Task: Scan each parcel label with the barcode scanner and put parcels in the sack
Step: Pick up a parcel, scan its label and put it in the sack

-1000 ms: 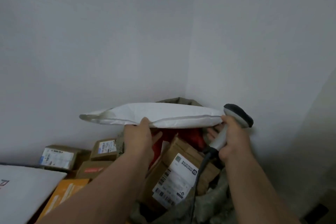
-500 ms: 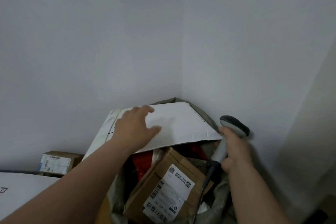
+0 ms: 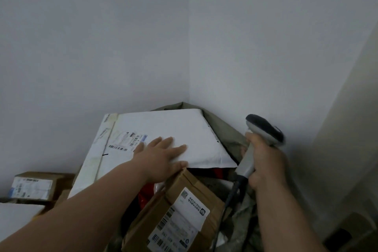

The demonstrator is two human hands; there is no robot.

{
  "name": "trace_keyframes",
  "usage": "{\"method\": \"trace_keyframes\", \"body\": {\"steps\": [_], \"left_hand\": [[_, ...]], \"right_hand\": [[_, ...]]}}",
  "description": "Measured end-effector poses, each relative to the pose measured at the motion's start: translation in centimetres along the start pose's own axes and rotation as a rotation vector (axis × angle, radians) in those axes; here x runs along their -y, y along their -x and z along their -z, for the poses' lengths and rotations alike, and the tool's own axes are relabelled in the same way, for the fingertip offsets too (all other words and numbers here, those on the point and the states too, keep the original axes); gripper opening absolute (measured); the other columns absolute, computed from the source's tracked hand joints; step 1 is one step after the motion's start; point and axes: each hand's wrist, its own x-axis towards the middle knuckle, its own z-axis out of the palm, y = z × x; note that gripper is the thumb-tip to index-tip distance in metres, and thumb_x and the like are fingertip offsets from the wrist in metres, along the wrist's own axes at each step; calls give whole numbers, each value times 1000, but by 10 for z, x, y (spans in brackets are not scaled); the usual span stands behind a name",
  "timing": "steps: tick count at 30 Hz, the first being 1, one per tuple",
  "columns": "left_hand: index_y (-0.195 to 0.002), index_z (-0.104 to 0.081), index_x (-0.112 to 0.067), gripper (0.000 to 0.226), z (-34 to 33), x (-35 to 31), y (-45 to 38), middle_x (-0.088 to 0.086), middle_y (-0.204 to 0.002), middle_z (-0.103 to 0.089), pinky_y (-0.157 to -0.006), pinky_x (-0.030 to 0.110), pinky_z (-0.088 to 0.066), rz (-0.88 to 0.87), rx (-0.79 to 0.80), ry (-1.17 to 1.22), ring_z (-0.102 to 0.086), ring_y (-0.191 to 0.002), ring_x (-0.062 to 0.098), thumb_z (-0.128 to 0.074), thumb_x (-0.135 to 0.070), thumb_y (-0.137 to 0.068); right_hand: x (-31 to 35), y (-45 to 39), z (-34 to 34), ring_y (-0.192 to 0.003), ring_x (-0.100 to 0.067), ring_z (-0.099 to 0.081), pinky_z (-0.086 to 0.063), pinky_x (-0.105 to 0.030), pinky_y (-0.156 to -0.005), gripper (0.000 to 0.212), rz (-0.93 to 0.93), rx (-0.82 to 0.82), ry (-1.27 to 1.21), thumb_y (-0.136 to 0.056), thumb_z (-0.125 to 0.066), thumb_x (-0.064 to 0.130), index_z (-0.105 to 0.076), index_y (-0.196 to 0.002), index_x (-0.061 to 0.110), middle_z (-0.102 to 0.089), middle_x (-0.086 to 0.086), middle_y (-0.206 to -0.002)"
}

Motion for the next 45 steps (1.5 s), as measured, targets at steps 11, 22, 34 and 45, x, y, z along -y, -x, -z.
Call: {"method": "trace_keyframes", "body": {"steps": [11,22,34,45], "left_hand": [[-156,-25,-30,48,-6,-65,-38,0,-165,-19,-122,42,-8,-167,167,170,-16,-151,19,-20,-38,-108],[-117,-65,-27,24,24,79,37,-3,-95,-68,-69,28,-46,410,-929,1065,-59,-75,10,-56,-16,-97],[-102,-66,-5,16,-91,104,68,17,-102,-67,-89,44,-54,649,-7,1585,-62,-98,33,-63,-19,-95],[-104,-60,-1,20,-41,156,101,20,-100,-63,-64,42,-50,755,-400,2119,-61,-85,35,-51,-10,-89]], "right_hand": [[-2,37,-42,-63,-15,-55,-43,-29,-62,20,200,247,422,-83,-69,24,-58,-67,17,-56,0,-61],[14,43,-64,-96,-29,-69,-54,-52,-97,14,100,362,318,-85,-74,13,-68,-97,10,-69,-13,-105],[-73,128,-147,-93,-23,-64,-59,-40,-88,10,-22,527,486,-85,-72,19,-63,-86,19,-64,-9,-95],[-90,111,-148,-74,-20,-51,-38,-32,-67,21,-38,500,667,-84,-68,29,-62,-88,9,-53,-7,-79]]}}
